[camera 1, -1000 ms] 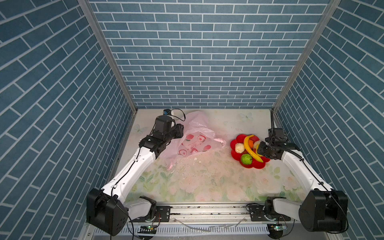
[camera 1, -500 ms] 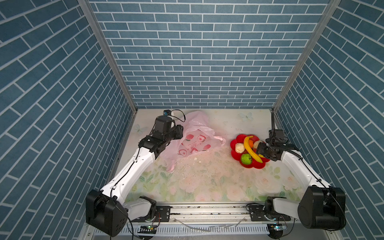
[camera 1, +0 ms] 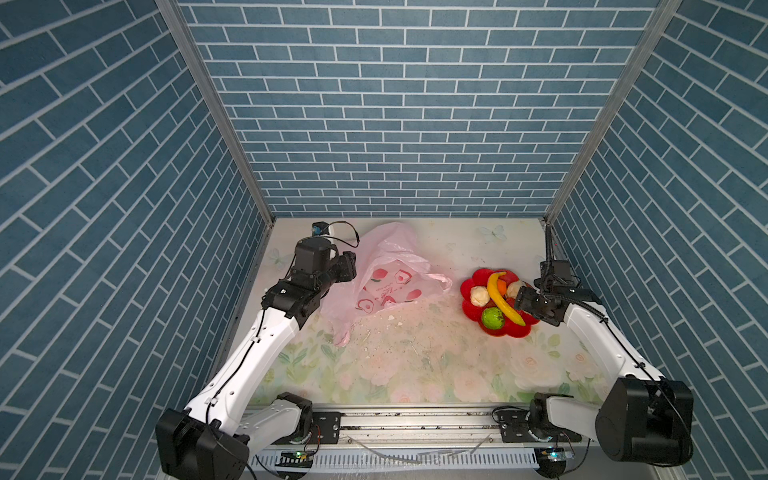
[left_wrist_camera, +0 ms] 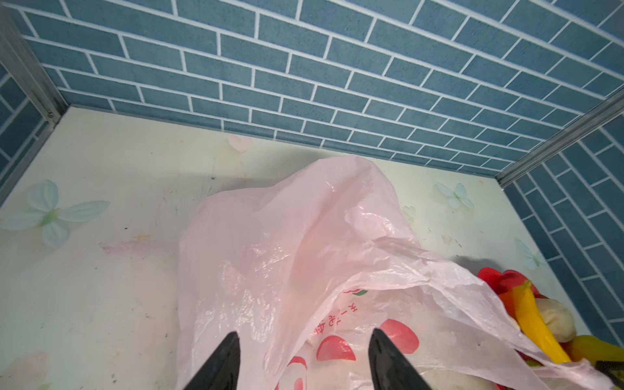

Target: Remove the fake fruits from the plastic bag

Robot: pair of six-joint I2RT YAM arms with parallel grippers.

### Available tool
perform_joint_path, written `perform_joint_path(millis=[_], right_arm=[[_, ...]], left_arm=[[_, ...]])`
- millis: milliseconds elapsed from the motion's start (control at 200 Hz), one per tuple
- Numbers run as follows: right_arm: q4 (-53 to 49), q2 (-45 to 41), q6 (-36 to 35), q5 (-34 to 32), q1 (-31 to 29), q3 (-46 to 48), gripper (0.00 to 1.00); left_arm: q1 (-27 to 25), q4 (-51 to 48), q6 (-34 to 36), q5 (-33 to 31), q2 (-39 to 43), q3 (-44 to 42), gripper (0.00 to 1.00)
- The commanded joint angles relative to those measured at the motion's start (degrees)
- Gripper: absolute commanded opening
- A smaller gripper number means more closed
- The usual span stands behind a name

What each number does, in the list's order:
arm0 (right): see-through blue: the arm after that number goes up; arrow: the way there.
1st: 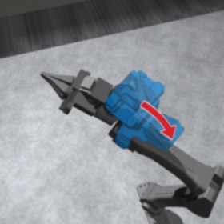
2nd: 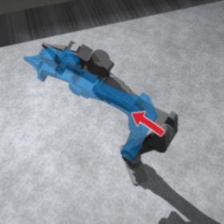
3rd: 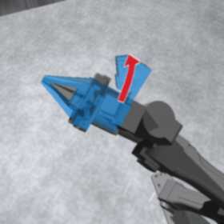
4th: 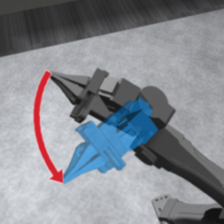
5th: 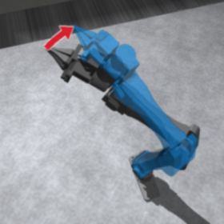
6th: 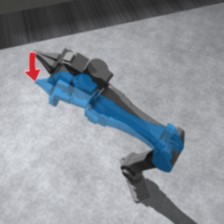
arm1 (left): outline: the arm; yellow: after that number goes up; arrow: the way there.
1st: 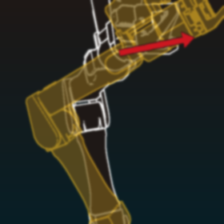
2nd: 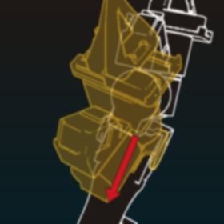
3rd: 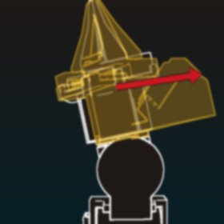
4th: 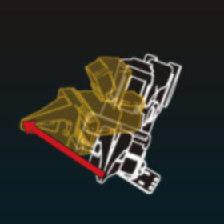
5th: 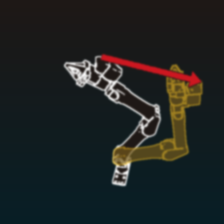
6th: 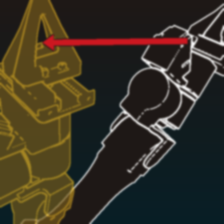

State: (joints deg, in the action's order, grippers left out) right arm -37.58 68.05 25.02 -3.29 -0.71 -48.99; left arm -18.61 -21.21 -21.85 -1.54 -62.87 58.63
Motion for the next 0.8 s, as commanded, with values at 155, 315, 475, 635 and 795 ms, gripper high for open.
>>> perform_joint_path(millis=[155,315,475,635,795], right_arm=[[-5.2,-15.2,1.4,-5.4,0.2,1.8,0.93],[0.6,-21.0,0.6,-10.7,1.6,6.4,0.97],[10.7,-18.3,0.5,-9.5,9.2,11.1,0.98],[30.3,-18.0,-4.2,-8.5,12.0,18.8,0.99],[52.2,-19.0,-10.6,-9.7,12.0,29.6,0.99]], left_arm=[[5.5,-1.6,-1.0,-4.3,5.0,-9.4,0.99],[8.9,-0.9,-0.1,-9.0,7.0,-13.2,0.99],[11.6,2.4,1.8,-16.8,7.6,-17.0,0.99],[13.0,12.5,6.9,-20.8,5.1,-22.3,0.99],[14.5,20.3,9.1,-21.0,-0.7,-24.3,0.99]])
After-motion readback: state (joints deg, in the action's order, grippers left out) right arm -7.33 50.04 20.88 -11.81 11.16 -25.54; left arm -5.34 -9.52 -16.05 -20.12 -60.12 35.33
